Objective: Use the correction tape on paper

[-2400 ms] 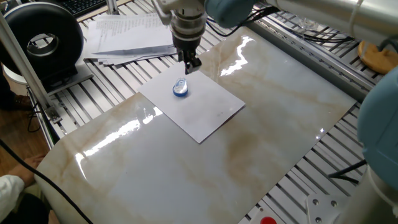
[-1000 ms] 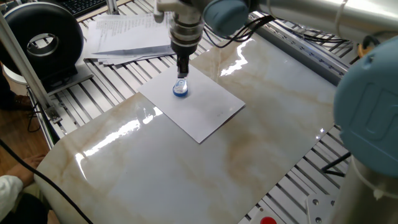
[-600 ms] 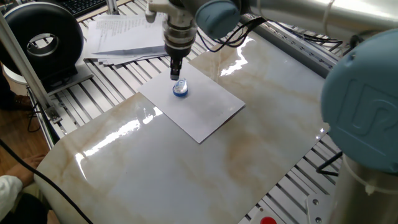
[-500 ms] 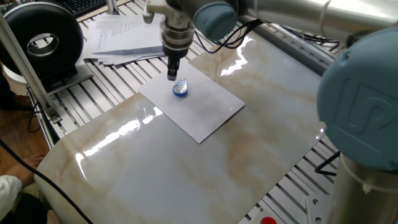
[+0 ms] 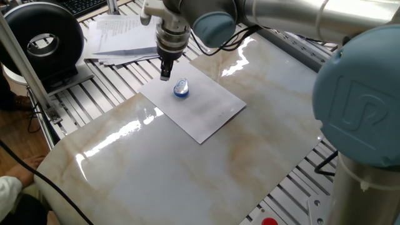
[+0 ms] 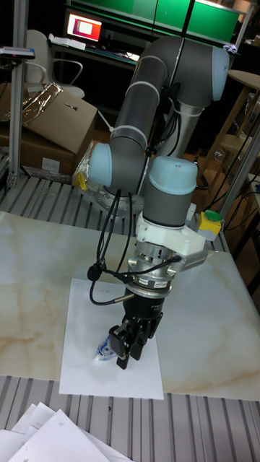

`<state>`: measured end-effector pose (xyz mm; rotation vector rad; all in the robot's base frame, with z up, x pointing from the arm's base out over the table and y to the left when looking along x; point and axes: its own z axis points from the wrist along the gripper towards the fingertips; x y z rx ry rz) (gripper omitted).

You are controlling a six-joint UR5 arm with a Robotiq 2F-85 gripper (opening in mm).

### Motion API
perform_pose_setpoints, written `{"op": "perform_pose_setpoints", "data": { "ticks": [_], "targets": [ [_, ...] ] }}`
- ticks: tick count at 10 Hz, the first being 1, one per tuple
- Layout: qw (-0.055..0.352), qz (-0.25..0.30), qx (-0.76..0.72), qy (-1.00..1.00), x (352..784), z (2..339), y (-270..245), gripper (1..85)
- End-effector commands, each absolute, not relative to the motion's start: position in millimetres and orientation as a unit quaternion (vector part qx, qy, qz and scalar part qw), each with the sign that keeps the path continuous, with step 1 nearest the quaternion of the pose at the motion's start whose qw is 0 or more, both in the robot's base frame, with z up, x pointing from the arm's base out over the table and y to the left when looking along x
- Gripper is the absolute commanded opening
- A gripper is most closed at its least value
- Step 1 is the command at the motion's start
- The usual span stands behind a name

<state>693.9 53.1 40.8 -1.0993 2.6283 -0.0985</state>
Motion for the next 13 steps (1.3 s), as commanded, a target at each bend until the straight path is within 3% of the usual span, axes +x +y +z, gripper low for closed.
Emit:
{"op": "perform_pose_setpoints", "data": {
  "ticks": [1,13],
  "targets": [
    [0.151,-0.01,-0.362,0.92,687,31,54,40.7],
    [0.158,-0.006,-0.357,0.921,673,20,33,35.7]
  ]
}}
